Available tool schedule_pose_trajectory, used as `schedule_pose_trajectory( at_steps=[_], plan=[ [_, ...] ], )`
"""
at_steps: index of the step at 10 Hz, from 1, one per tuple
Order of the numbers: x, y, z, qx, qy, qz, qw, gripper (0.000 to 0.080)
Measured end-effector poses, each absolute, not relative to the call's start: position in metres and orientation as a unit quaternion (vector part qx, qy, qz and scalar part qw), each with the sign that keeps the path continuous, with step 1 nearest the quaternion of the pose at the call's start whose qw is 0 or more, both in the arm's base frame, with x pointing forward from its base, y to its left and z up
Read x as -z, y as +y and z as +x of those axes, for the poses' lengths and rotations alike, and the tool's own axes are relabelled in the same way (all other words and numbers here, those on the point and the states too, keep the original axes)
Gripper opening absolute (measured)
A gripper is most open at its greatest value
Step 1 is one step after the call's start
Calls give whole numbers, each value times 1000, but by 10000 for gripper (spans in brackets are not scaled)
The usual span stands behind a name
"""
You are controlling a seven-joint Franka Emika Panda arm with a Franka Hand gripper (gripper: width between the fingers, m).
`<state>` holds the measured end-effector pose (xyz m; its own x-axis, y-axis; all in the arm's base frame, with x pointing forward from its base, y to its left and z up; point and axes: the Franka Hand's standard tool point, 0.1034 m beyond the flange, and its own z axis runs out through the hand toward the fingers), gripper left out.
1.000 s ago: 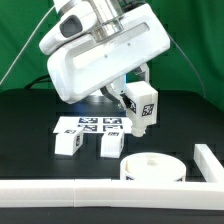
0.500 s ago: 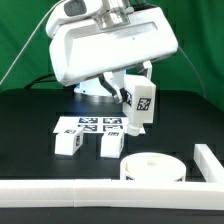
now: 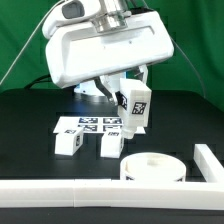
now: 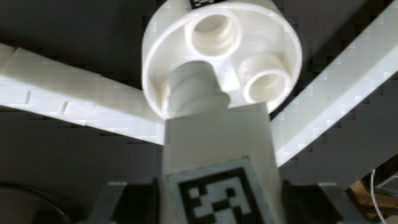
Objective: Assemble stool
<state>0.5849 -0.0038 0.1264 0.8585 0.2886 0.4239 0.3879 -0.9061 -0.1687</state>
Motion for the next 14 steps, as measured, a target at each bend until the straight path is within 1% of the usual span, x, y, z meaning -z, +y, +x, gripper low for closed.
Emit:
schedule_pose_trajectory(
  at_steps=[2,7,9,12,13,14],
  plan=[
    [-127,0,585,206,-182,-952,135,330],
    [-125,-5,584,197,-182,-954,130,330],
    [-134,3,590,192,-111,-965,143,330],
    [-149,34,607,187,-78,-967,156,330],
    [-151,42,608,186,-89,-967,148,330],
    [-148,36,607,185,-84,-968,147,330]
  ],
)
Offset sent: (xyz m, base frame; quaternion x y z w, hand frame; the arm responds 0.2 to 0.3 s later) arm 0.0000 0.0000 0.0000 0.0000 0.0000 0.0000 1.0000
